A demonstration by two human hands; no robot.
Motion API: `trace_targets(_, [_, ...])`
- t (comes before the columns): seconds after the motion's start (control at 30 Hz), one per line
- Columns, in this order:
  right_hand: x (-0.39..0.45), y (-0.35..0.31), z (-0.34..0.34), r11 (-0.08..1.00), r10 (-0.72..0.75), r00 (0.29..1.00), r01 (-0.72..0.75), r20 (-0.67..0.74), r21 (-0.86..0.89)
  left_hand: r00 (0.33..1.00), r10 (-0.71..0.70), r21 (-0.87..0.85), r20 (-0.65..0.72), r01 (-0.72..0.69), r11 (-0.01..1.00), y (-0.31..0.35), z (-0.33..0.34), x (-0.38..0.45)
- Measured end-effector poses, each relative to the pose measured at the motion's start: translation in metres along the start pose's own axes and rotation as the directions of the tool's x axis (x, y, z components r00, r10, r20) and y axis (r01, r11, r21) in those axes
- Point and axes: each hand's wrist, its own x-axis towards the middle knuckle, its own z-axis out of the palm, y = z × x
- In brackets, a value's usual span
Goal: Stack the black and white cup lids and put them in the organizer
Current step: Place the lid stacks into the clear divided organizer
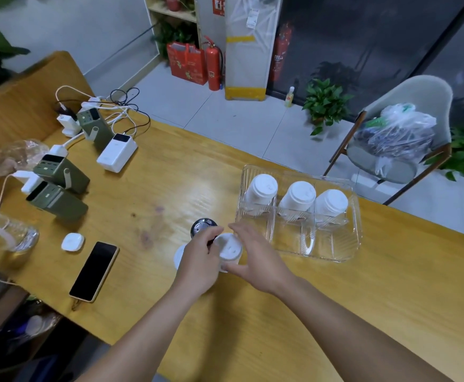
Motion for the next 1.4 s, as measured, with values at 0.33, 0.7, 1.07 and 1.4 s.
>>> trace_targets(0.33, [-0.028, 0.004, 0.03, 0.992, 0.128, 0.989, -0.129, -0.069, -0.01, 0.977, 0.104, 0.032, 0.186, -0.112, 0.993, -0.018, 0.01, -0.009])
trace_targets(0.7, [-0.092, 0.027, 0.019, 0.941, 0.335, 0.93, -0.323, -0.153, 0.099, 0.971, -0.101, 0.121, 0.215, 0.076, 0.99, -0.058, 0.047, -0.01])
trace_targets(1.07, [-0.101, 0.037, 0.025, 0.92, 0.377, 0.909, -0.345, -0.175, 0.187, 0.965, -0.17, 0.205, 0.199, 0.129, 0.97, -0.069, 0.059, 0.001])
trace_targets(1.4, [-0.13, 0.05, -0.037, 0.906, 0.408, 0.874, -0.354, -0.263, 0.233, 0.935, -0.129, -0.029, 0.331, 0.147, 0.989, -0.008, 0.081, -0.004])
